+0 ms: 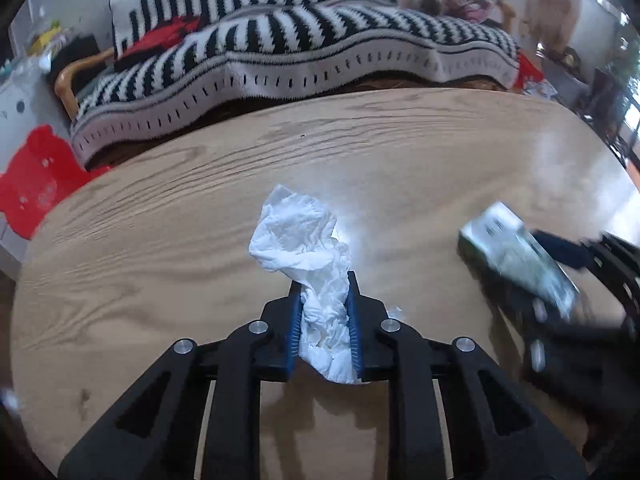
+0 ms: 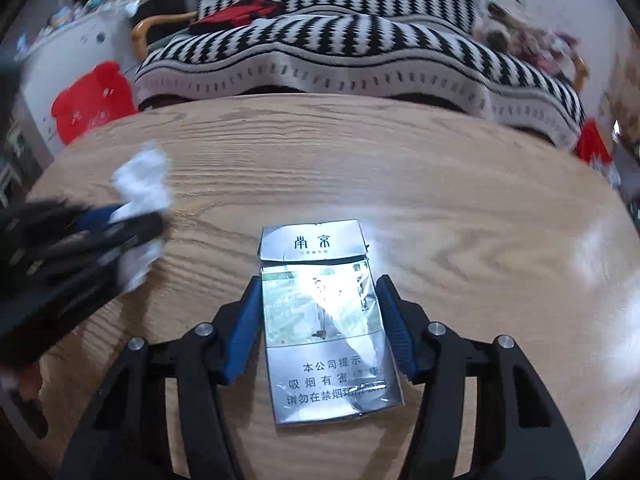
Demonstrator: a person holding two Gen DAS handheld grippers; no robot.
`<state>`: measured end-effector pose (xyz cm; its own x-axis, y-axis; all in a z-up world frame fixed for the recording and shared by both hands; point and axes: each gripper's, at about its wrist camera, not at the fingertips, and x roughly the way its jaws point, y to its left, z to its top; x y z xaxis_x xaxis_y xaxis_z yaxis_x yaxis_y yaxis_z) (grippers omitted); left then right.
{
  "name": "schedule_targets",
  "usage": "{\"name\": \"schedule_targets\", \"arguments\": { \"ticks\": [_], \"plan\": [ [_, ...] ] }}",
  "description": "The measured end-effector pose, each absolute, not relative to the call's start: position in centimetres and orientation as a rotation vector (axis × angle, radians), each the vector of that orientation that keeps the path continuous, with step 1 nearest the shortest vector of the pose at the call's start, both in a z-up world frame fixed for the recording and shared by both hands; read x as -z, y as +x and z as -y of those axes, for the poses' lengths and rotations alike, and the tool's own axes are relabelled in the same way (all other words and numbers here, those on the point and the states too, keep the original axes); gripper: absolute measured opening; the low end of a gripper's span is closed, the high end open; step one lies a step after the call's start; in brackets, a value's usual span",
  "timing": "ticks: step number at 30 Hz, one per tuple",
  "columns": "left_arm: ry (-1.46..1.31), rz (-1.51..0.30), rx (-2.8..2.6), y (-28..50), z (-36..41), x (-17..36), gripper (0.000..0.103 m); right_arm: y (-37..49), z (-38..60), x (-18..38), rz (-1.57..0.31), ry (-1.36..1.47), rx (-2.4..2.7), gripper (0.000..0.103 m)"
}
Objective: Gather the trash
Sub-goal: 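Carry the tissue and cigarette pack over the bin with both tools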
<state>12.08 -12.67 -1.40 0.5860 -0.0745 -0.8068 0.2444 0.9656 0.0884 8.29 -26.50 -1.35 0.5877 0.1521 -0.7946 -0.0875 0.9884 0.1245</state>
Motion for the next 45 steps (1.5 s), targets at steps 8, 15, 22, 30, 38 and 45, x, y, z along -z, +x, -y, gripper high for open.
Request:
{"name": "schedule_targets", "arguments": {
  "ticks": [8, 15, 22, 30, 38, 45],
  "plan": [
    [0.104, -0.892, 0.297, 0.1, 11.8, -1.3, 0.020, 1.7, 26.0, -3.5, -0.842, 0.230, -0.227, 0.057],
    [0.096, -0.861, 0.331, -4.6, 12.3, -2.1, 0.020, -3.9, 24.2, -5.3, -0.787, 0.178, -0.225, 0.057],
    [0.090, -0.884, 0.314, -4.0, 11.9, -1.6, 0.020, -3.2, 24.9, -4.6, -0.825, 0.201, -0.201, 0.057],
    [0.064, -0.899, 0.328, -3.5, 12.2, -1.4, 0.020, -2.4, 24.9, -3.1, -0.882, 0.169, -0.200, 0.057],
    [0.103, -0.897, 0.324, -3.4, 12.3, -1.2, 0.021, -2.6, 24.4, -3.1, -0.886, 0.140, -0.211, 0.057],
    [0.107, -0.899, 0.325, -3.5, 12.6, -1.2, 0.021, -2.5, 24.5, -3.0, -0.883, 0.130, -0.202, 0.057]
  ]
}}
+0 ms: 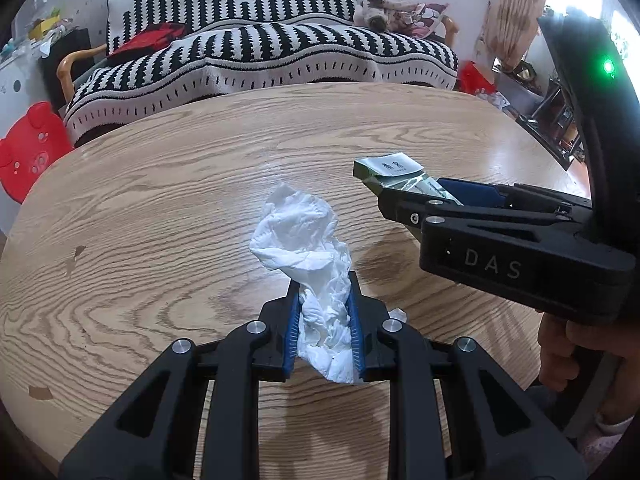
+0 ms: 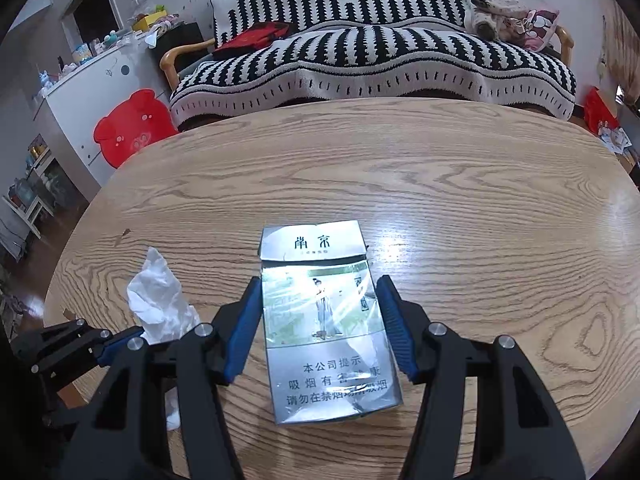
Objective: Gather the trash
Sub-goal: 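Carry the tissue and cigarette pack over the bin with both tools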
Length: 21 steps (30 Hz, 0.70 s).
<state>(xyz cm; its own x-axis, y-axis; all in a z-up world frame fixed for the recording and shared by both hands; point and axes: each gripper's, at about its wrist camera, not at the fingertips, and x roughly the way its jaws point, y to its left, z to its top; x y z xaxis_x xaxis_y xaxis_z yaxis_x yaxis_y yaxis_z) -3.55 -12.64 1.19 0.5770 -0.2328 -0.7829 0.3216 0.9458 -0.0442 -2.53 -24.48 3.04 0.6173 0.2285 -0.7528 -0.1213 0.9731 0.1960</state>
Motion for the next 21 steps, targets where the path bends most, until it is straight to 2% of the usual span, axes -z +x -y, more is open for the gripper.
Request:
{"name": "schedule_targets", "arguments": {
  "ticks": [3, 6, 11, 17, 21],
  "plan": [
    [0.098, -0.893, 0.348, -3.7, 12.9, -1.5, 0.021, -3.3, 25.9, -4.5, -0.825, 0.153, -0.150, 0.057],
    [0.104, -0.890, 0.363, -4.0, 13.7, -2.4, 0.021, -6.4, 29.3, -6.7, -0.745, 0.298, -0.162, 0.057],
    [0.124, -0.834, 0.483, -8.3, 18.4, -5.7, 0.021, -16.9, 38.0, -8.2, -0.664, 0.328, -0.030, 0.057],
    [0.154, -0.830, 0.761, -16.3, 28.5, -8.7, 0.021, -28.5, 48.1, -5.1, -0.695, 0.428, 0.128, 0.057],
    [0.274, -0.967, 0.850, -20.5, 36.7, -2.7, 0.022, -31.9, 52.4, 1.4, -0.811, 0.546, 0.164, 0.057]
  ]
}}
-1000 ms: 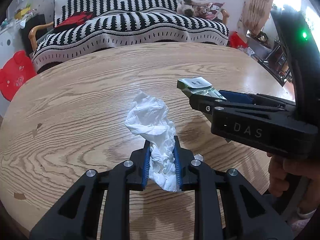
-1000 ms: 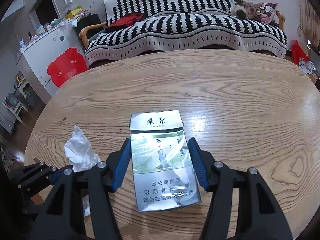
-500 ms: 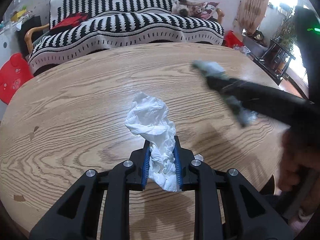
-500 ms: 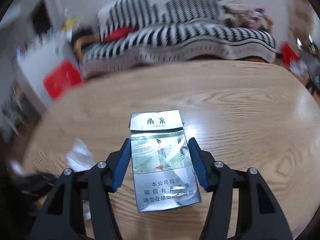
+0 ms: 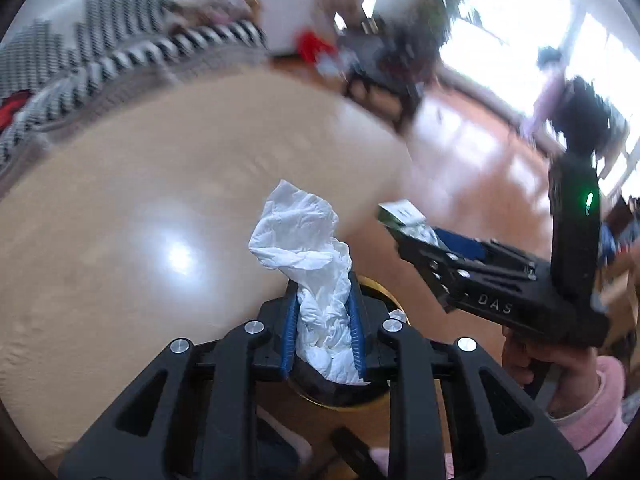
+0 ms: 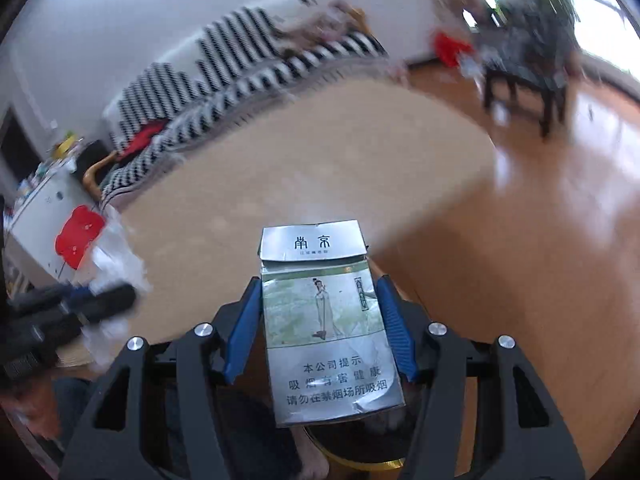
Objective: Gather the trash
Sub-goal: 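Carry the tissue and cigarette pack over the bin with both tools, then open both tools to drop the tissue and cigarette pack into the bin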
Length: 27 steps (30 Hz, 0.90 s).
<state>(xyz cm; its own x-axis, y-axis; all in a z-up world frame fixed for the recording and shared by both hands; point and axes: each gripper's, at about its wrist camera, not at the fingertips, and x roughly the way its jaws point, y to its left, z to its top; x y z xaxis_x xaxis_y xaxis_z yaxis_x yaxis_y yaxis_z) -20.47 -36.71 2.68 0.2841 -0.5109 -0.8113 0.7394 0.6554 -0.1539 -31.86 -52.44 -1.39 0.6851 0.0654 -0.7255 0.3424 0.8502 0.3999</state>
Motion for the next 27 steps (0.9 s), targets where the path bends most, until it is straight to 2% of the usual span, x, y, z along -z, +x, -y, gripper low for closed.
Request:
{"name": "schedule_targets", "arguments": {
  "ticks": [7, 12, 17, 21, 22, 23, 24, 25, 27],
  "plan": [
    [0.489, -1.230, 0.818, -22.6, 44.6, 11.9, 0.022, -32.3, 56.0, 13.8, -1.013, 0.705, 0.227, 0.057],
    [0.564, -1.330, 0.735, -20.9, 44.8, 18.1, 0.021, -31.3, 55.8, 20.0, -1.140, 0.748, 0.229, 0.057],
    [0.605, -1.386, 0.742, -19.7, 44.8, 20.8, 0.022, -29.4, 54.7, 22.6, -1.200, 0.773, 0.232, 0.057],
    [0.581, -1.365, 0.774, -19.6, 45.5, 20.4, 0.024, -30.1, 54.4, 22.2, -1.178, 0.799, 0.205, 0.058],
    [0.577, -1.341, 0.779, -20.1, 45.4, 20.1, 0.029, -30.4, 54.7, 21.8, -1.167, 0.804, 0.209, 0.059],
    [0.573, -1.324, 0.787, -20.2, 45.5, 19.7, 0.054, -30.5, 55.0, 20.9, -1.151, 0.813, 0.208, 0.062],
    [0.562, -1.306, 0.792, -20.4, 45.4, 19.1, 0.087, -30.9, 55.2, 20.3, -1.135, 0.818, 0.212, 0.075],
    [0.540, -1.271, 0.778, -20.6, 44.9, 18.3, 0.090, -31.6, 55.6, 18.8, -1.107, 0.808, 0.228, 0.086],
    [0.477, -1.242, 0.804, -20.9, 44.3, 16.6, 0.093, -32.7, 56.2, 16.0, -1.053, 0.766, 0.245, 0.093]
  ]
}}
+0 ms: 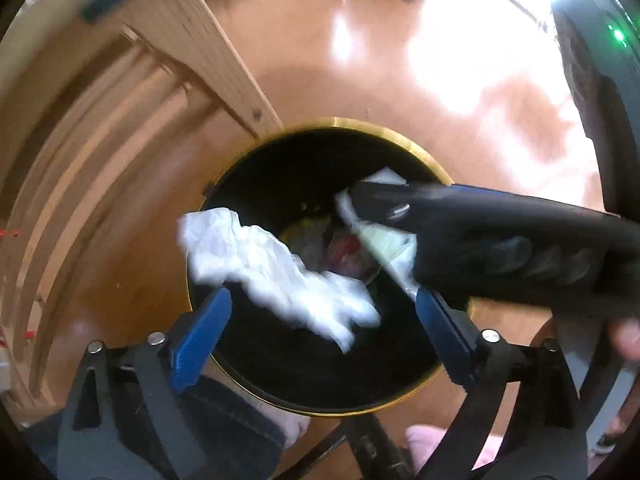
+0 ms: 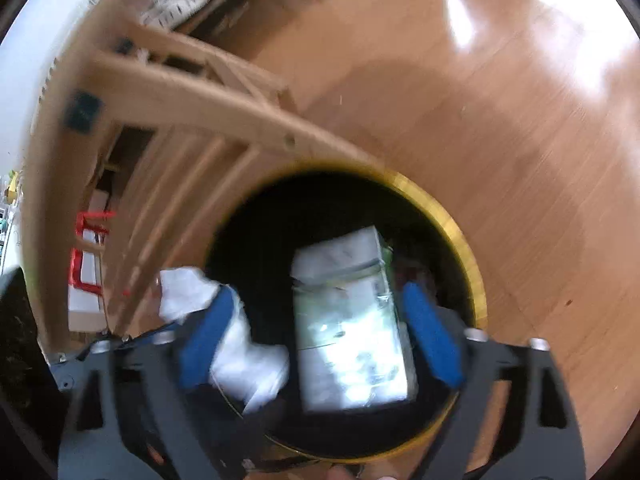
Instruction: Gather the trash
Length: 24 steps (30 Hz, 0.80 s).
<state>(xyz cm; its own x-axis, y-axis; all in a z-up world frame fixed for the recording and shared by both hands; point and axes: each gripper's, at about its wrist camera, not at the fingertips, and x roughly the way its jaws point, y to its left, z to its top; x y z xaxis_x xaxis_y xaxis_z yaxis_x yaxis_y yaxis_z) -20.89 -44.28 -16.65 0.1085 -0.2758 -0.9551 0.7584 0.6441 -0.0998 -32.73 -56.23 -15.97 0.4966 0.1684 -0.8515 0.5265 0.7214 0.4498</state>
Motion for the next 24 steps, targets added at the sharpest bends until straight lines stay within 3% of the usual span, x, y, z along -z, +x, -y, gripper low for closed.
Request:
{"name": "schedule_targets", "arguments": {
  "ticks": [3, 8, 15, 20, 24],
  "plan": [
    [0.368, -1.228, 0.887, -21.6, 43.1, 13.6, 0.094, -34.7, 57.6, 11.3, -0.960, 0.669, 0.328, 0.096],
    [0.279, -1.012, 0.947, -23.3, 40.2, 4.5, 0.095, -36.1, 58.0, 3.6, -0.762, 0.549, 0.478, 0.096],
    [0.097, -0.763, 0.631, -15.5, 28.2, -6.5, 0.096, -28.6, 51.6, -3.9, -0.665, 0.375, 0.356, 0.096],
    [0.125, -0.686, 0.340, -10.0, 19.8, -8.7, 0.096, -19.1, 42.3, -7.6, -0.644, 0.251, 0.172, 0.096],
    [0.086, -0.715, 0.202, -5.0, 14.1, -7.4, 0.096, -12.4, 35.4, -7.9, -0.671, 0.187, 0.085, 0.096]
  ]
}}
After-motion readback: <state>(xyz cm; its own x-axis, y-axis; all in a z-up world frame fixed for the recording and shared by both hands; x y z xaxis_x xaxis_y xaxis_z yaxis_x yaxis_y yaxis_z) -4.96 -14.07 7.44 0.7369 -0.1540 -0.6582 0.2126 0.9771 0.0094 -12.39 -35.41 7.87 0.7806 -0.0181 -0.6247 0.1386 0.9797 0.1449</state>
